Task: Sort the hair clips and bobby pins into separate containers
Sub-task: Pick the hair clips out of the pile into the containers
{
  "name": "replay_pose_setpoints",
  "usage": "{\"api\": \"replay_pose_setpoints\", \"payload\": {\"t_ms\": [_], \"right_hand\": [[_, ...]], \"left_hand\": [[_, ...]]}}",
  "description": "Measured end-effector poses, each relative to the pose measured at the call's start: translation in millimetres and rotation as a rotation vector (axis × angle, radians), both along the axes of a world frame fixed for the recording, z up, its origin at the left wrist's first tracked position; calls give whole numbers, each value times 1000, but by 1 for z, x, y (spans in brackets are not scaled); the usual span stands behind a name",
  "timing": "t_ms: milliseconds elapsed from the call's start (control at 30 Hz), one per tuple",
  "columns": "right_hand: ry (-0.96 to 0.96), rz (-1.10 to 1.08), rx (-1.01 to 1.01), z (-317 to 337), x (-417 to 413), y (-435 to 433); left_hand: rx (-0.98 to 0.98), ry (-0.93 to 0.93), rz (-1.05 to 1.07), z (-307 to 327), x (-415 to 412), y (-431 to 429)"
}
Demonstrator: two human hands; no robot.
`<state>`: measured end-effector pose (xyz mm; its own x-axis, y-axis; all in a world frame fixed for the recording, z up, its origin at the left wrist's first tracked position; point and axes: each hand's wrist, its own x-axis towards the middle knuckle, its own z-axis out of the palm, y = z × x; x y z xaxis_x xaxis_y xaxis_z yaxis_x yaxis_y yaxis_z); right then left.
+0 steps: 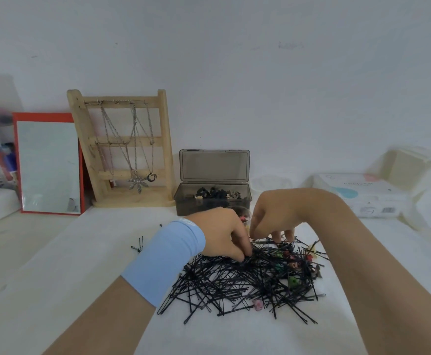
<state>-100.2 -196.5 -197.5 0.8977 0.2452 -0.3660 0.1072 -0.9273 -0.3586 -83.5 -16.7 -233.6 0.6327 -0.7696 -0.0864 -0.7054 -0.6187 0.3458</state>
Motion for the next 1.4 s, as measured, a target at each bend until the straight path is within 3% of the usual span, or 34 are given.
{"api": "replay_pose_setpoints", "payload": {"t_ms": [133,300,700,967,1233,1333,1400], "right_hand": [[-8,-24,25,-2,0,-1],[7,39,72,-12,3,11],[-35,55,-202,-15,-2,29],[-74,17,-235,-14,-3,23],[-56,-131,-184,-18,-3,18],[-75,-113,-188,-20,-3,23],[-105,-91,-223,-21,-3,28]], "left_hand": [[68,70,-2,-2,-1,1],[66,18,18,-1,0,5],[80,57,27,-2,6,11],[114,32,4,-4,-2,0],[-33,67,75,7,7,16],[-190,117,136,16,12,28],[-310,30,206,16,17,29]]}}
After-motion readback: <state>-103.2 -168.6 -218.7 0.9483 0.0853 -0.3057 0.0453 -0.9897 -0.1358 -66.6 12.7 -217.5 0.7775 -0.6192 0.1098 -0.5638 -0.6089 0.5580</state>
